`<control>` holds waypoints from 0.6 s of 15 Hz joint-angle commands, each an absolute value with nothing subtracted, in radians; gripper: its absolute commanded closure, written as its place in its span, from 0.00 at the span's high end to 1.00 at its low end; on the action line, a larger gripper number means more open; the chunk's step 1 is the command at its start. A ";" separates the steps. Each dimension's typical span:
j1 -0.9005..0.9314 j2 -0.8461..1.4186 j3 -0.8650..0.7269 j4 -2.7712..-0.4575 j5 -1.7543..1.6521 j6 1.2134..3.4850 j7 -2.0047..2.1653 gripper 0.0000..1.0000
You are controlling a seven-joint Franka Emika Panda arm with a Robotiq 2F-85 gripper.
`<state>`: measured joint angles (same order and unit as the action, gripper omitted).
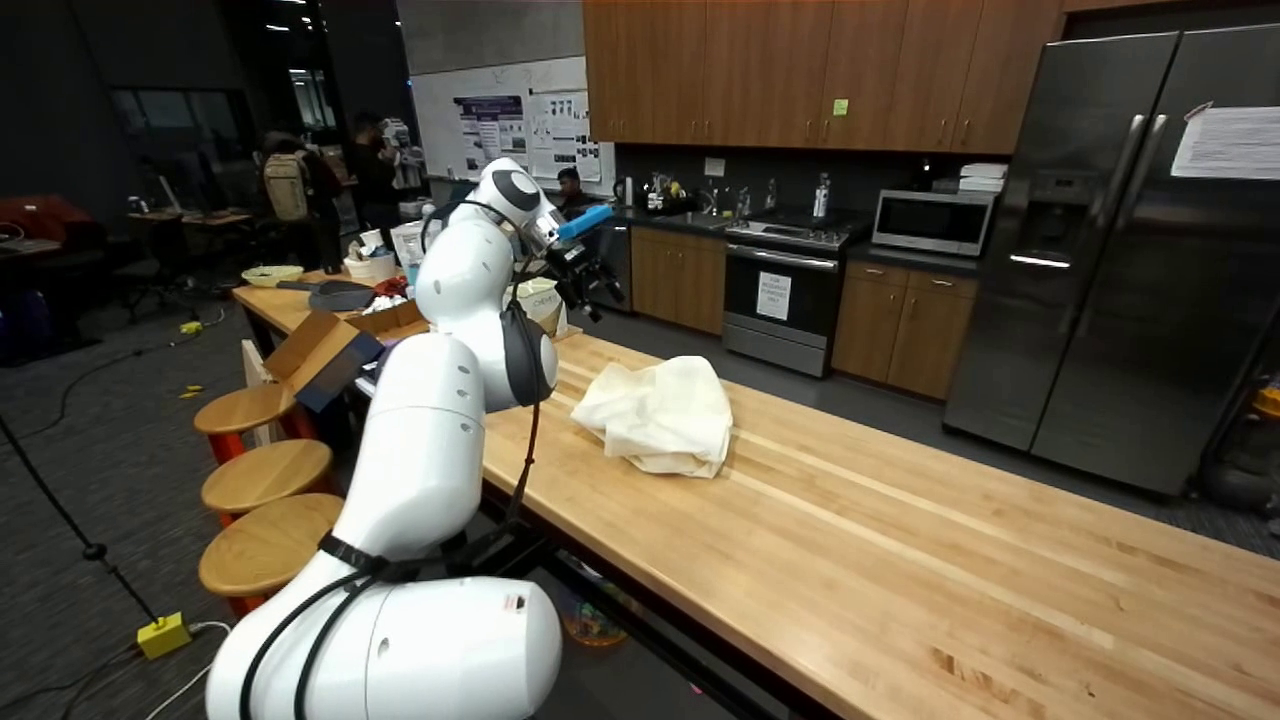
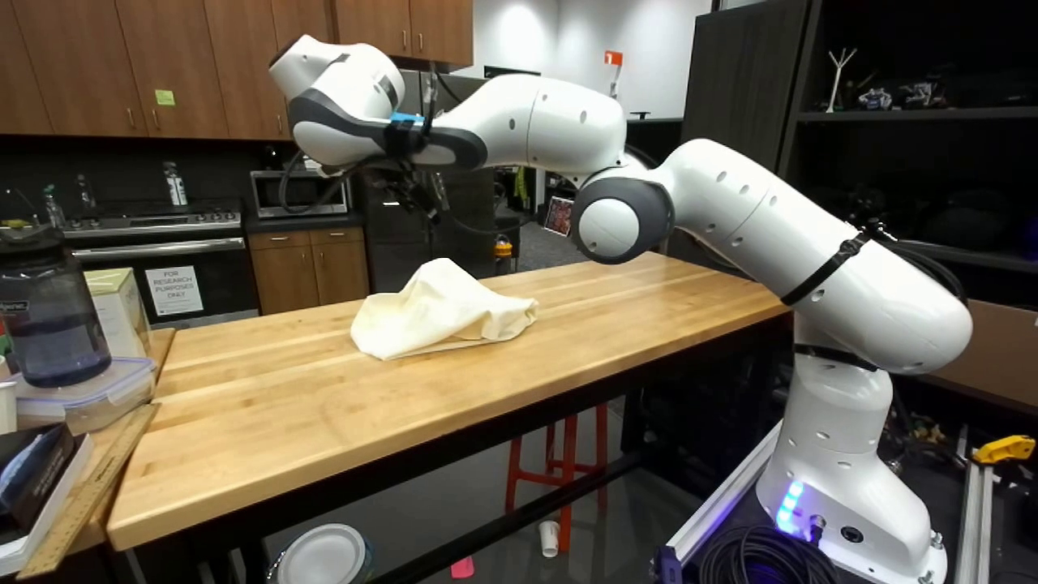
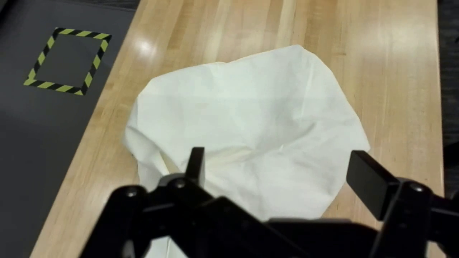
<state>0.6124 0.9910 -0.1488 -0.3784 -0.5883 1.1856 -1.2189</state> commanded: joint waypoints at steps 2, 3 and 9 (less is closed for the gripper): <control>0.642 1.005 -0.188 -0.360 -0.666 1.280 -1.416 1.00; 0.642 1.007 -0.189 -0.357 -0.675 1.302 -1.442 1.00; 0.643 0.996 -0.183 -0.379 -0.665 1.351 -1.477 1.00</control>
<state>0.6408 0.9980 -0.1755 -0.3753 -0.6715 1.3500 -1.4781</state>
